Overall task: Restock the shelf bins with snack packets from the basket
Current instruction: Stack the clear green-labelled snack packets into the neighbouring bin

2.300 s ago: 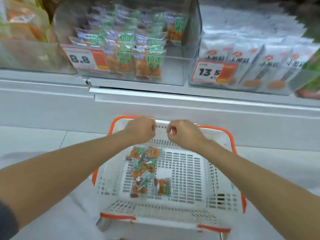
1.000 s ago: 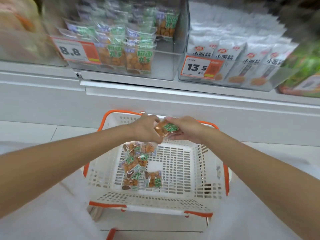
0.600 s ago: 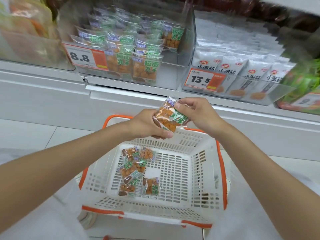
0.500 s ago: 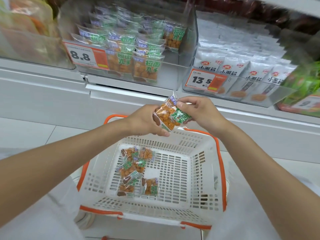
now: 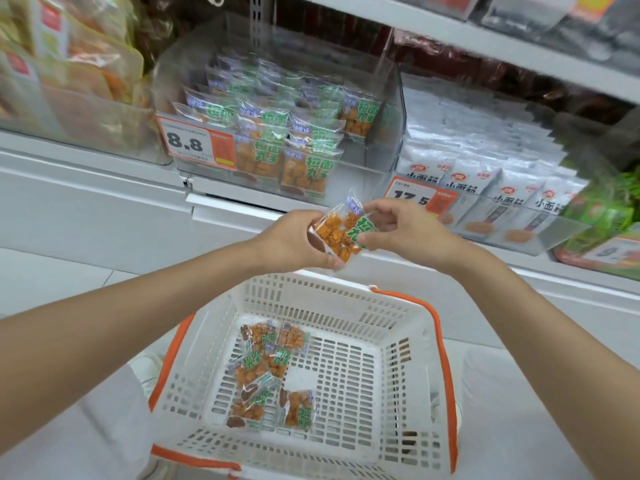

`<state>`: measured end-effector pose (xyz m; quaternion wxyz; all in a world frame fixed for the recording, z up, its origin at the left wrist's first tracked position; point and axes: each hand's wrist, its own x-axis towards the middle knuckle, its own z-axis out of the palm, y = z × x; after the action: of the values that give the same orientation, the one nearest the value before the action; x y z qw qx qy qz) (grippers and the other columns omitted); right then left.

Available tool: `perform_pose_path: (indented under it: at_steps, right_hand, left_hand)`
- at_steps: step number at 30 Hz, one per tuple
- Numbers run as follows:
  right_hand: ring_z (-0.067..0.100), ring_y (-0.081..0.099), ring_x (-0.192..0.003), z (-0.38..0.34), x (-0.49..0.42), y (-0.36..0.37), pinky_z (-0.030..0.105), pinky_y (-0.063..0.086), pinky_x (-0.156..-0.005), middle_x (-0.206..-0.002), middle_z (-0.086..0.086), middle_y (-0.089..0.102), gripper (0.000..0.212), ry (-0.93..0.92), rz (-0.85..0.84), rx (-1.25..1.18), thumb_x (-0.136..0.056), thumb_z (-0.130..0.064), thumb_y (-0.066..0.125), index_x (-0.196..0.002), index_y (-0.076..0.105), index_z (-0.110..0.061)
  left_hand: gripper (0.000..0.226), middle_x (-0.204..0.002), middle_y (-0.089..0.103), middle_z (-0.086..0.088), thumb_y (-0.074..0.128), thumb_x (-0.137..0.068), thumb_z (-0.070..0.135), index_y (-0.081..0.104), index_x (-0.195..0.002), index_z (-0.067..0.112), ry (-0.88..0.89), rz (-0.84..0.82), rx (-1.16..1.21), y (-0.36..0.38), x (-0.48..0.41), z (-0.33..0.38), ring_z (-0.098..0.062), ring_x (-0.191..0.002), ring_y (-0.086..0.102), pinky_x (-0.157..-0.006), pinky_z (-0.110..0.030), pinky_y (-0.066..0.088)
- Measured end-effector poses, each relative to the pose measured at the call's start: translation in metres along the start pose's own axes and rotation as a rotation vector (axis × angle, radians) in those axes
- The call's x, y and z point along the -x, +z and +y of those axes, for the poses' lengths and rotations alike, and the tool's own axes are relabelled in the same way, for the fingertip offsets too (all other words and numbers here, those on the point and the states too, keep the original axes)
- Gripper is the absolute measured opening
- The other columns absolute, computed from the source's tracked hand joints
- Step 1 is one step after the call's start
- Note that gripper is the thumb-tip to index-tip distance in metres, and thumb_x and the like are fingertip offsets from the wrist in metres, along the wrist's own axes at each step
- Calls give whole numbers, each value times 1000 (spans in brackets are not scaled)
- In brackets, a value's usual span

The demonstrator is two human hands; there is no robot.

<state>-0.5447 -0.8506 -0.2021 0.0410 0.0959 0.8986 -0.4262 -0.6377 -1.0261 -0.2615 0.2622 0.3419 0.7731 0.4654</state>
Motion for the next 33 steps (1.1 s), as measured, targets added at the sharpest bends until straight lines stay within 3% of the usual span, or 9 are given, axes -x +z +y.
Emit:
perform_pose_path:
  at_steps: [3, 6, 9, 12, 15, 22, 25, 28, 33]
  right_hand:
    - [-11, 57, -66, -35, -7, -21, 4, 47, -67, -76, -28, 59, 39, -88, 89, 106, -86, -11, 72, -122, 58, -16]
    - [-6, 56, -101, -63, -18, -47, -4, 40, -77, -108, -18, 58, 42, -201, 266, 168, -85, -13, 74, -125, 61, -14]
    - [-3, 58, -103, -70, -37, -61, 17, 49, -91, -103, -17, 63, 31, -311, 447, 237, -85, -10, 73, -113, 65, -22]
    - [8, 62, -101, -59, -60, -67, 29, 49, -91, -100, -13, 67, 25, -350, 553, 409, -86, -11, 70, -107, 65, -24]
    - [23, 60, -105, -49, -85, -70, 40, 47, -92, -113, 2, 67, 29, -391, 593, 608, -90, -9, 63, -118, 62, -16]
    - [38, 55, -115, -52, -160, -89, 41, 46, -92, -128, 22, 59, 44, -118, 477, 907, -94, -15, 57, -137, 49, -9]
    - [34, 51, -122, -57, -192, -103, 35, 42, -92, -139, 16, 51, 48, 35, 404, 953, -97, -20, 54, -143, 43, -13]
    - [32, 55, -114, -57, -217, -119, 30, 40, -80, -129, 16, 56, 38, 39, 348, 971, -94, -12, 56, -131, 52, -10]
    - [19, 49, -70, -61, -232, -127, 26, 38, -57, -78, 6, 49, 8, 23, 248, 1021, -90, -7, 61, -96, 55, -6]
  left_hand:
    - [40, -85, 74, 0, 89, -67, 16, 68, -101, 14, 112, 118, 36, -22, -14, 26, -10, -69, 69, -77, -37, 57]
    - [43, -92, 74, 3, 88, -68, 19, 67, -105, 15, 260, 191, -22, -50, -37, 57, -11, -80, 70, -82, -35, 57]
    - [60, -116, 66, 9, 83, -73, 38, 55, -125, 24, 253, 143, -265, -83, -68, 71, -9, -104, 62, -93, -28, 50]
    - [86, -148, 44, 0, 63, -80, 65, 34, -148, 22, 151, 101, -618, -112, -102, 58, -21, -133, 44, -109, -42, 38]
    - [85, -160, 25, -4, 38, -90, 67, 17, -154, 15, 78, 95, -802, -125, -118, 41, -25, -144, 29, -116, -48, 27]
    - [63, -108, 66, -8, 23, -98, 61, 60, -119, 14, 96, 214, -842, -134, -137, 37, -30, -107, 58, -100, -47, 39]
    - [55, -144, 46, -12, 27, -102, 52, 48, -139, 17, 53, 277, -879, -143, -167, 45, -33, -135, 37, -110, -45, 31]
    - [62, -163, 13, -1, 21, -101, 58, 20, -155, 28, -7, 124, -886, -141, -193, 49, -26, -149, 11, -120, -47, 11]
    - [72, -161, 22, -6, 13, -97, 64, 27, -153, 21, -65, 22, -932, -135, -208, 34, -28, -146, 24, -116, -47, 22]
